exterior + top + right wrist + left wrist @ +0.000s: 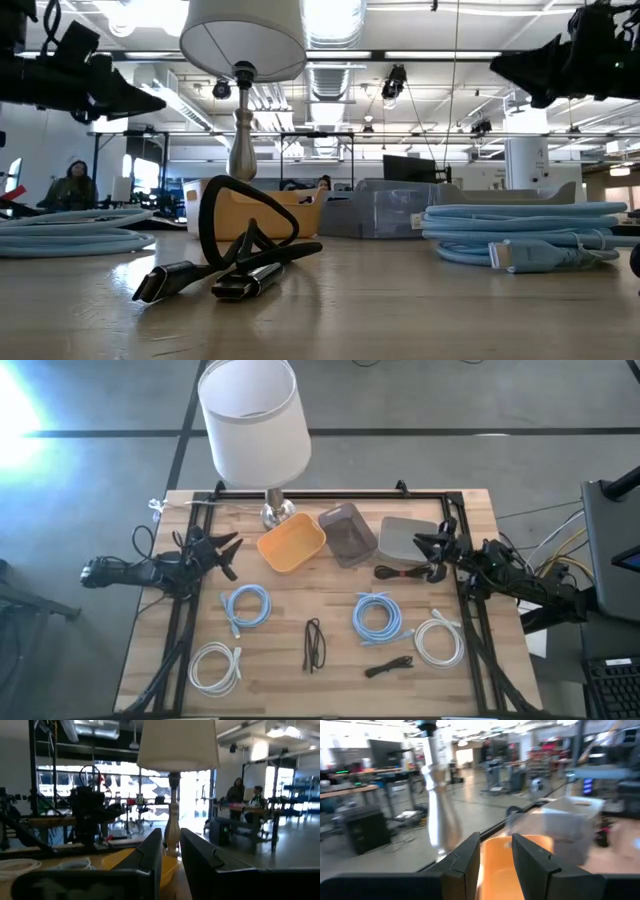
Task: Pick & Place USB Port
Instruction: Put the left blue charger cable into the orange bin
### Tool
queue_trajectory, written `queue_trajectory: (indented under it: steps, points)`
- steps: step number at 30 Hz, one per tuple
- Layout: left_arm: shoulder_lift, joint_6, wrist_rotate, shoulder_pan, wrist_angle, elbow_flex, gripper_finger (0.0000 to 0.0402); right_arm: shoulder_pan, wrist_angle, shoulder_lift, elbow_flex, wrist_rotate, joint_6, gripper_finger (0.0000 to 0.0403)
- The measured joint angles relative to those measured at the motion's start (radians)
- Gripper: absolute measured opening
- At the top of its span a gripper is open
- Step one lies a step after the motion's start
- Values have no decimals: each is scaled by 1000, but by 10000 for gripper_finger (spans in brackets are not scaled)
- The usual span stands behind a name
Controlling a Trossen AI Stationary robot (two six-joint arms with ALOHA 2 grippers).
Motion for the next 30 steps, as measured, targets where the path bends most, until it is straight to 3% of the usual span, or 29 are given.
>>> queue_trajectory:
  steps: [7,13,24,30]
  points:
    - [0,8,227,0,173,26,117,0,202,1,8,-64,56,66]
    - [39,-15,328,0,106,159,117,0,200,66,114,-117,93,84]
    - [275,-35,306,0,-250,444,117,0,-165,434,431,-117,-24,156]
    - [431,-71,262,0,-428,536,137,0,-224,639,521,-116,-37,177]
